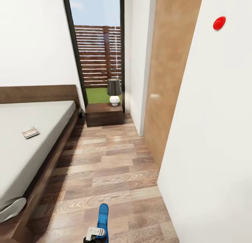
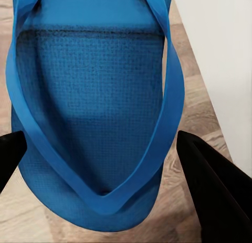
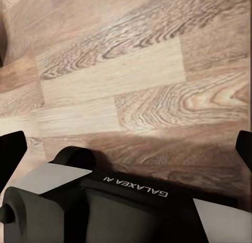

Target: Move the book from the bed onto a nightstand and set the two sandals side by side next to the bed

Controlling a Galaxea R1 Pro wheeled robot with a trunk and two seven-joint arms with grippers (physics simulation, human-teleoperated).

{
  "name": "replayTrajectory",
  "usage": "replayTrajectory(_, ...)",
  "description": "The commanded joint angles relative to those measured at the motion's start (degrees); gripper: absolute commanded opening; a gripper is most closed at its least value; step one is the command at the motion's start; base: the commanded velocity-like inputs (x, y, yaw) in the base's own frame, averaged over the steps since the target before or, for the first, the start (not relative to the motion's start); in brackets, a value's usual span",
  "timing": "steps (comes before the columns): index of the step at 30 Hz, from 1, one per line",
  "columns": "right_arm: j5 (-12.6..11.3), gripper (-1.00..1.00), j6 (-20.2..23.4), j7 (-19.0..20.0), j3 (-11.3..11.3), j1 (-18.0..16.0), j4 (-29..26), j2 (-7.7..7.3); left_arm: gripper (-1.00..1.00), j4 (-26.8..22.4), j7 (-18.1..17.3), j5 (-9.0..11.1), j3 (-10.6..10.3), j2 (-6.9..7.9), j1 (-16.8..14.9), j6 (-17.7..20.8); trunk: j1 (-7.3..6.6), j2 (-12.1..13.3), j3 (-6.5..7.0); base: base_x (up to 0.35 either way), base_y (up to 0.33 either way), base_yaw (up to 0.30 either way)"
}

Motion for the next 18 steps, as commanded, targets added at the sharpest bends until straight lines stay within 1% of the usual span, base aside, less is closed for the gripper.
replayTrajectory(1, -0.6, 1.0, 0.4, 0.1, 0.5, 0.0, -0.1, -0.02, -1.0, 0.1, -0.2, 0.3, 0.0, 0.0, 0.0, -0.1, 0.02, 0.0, -0.05, 0.265, -0.084, 0.0)
replayTrajectory(8, -0.6, 1.0, 0.4, 0.1, 0.5, 0.0, -0.1, -0.03, -1.0, 0.1, -0.2, 0.4, 0.0, 0.0, 0.0, -0.1, 0.02, 0.0, -0.05, 0.257, -0.087, 0.0)
replayTrajectory(12, -0.6, 1.0, 0.4, 0.1, 0.5, 0.0, -0.1, -0.05, -1.0, 0.1, -0.1, 0.4, 0.0, 0.0, 0.0, -0.1, 0.02, 0.0, -0.05, 0.077, -0.021, 0.0)
replayTrajectory(18, -0.6, 1.0, 0.4, 0.1, 0.4, 0.0, -0.1, -0.04, -1.0, 0.1, -0.1, 0.4, 0.0, 0.0, 0.0, -0.1, 0.02, 0.0, -0.05, 0.012, -0.003, 0.0)
